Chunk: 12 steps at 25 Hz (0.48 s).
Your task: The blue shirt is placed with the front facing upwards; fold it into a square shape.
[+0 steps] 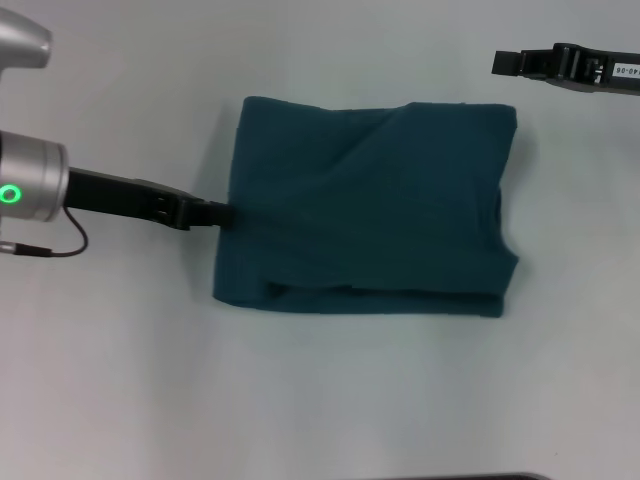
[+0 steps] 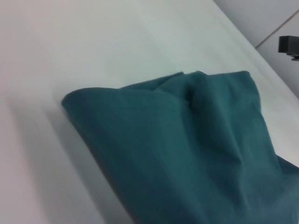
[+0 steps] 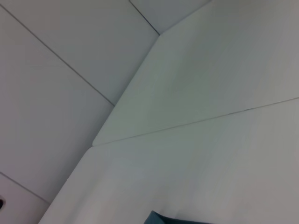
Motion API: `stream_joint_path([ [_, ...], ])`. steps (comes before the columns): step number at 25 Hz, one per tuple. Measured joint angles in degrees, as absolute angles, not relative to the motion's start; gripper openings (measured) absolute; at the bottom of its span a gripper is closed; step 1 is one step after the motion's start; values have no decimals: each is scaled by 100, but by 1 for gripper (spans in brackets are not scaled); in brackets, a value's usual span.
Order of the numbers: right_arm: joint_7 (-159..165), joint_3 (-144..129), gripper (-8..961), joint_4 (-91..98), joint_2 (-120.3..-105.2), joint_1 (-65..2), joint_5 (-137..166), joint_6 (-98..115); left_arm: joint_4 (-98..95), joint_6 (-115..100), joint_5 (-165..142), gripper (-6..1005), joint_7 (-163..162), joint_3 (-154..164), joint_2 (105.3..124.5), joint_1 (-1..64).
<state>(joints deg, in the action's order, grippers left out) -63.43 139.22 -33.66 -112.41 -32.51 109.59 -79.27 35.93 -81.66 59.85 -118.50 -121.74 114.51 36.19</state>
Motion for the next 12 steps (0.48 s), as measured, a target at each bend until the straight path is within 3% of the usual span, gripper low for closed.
stream_joint_path([
  [6,-6340,13922,71,-3366,-11241,-3262,10959,-7916,3595,-8137,5931,10,-11839,-12190,11322,3557],
  [12,-6335,13922,73,-3366,-11241,-3284,10960,-7907,3595,-8138,5921,14,-11872,-12316,11350,3548],
])
